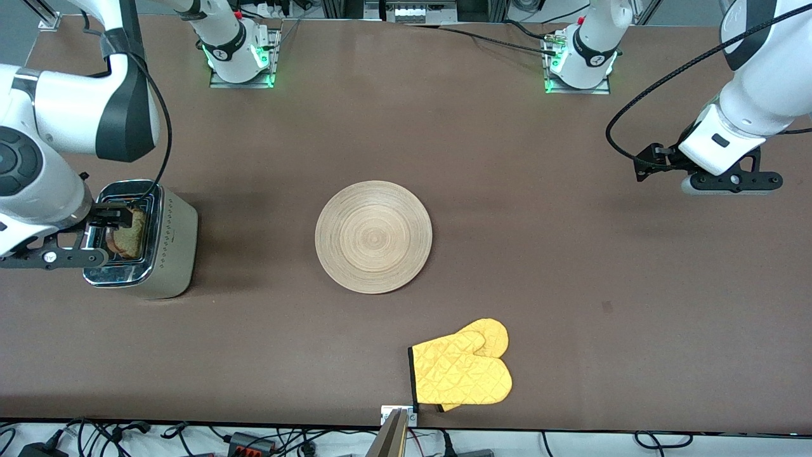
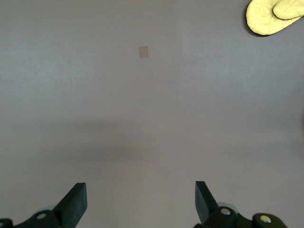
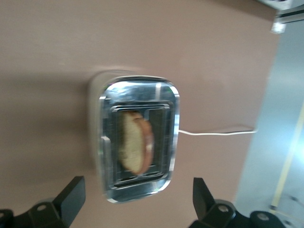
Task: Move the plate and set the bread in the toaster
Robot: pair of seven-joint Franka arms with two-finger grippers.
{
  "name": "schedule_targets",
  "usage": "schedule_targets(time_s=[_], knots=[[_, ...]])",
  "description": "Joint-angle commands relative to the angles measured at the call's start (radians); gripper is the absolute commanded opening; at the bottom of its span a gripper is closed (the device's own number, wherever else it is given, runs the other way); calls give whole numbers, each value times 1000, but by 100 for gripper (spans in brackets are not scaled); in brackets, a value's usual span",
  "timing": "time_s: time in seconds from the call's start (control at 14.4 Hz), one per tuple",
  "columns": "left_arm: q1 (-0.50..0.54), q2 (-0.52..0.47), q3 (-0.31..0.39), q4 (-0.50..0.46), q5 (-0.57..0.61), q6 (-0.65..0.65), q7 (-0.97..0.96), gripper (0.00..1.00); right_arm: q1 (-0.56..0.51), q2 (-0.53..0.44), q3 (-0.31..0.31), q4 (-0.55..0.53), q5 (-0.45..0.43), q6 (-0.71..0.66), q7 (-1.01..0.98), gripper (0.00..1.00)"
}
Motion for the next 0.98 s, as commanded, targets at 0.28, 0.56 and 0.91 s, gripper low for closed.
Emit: schedule_targets(time_s=[0.28,0.56,0.91], knots=[[2,2,-3,15,-9,-16,-7,100,-69,-69,-29,2,359,-54,-8,100],[2,4,-3,15,-9,-16,-6,100,-64,-81,-32,6,356,-49,-14,100],[2,4,-3,15,-9,-16,-3,100,-90,-86,-29,31,364,-44,-11,100]])
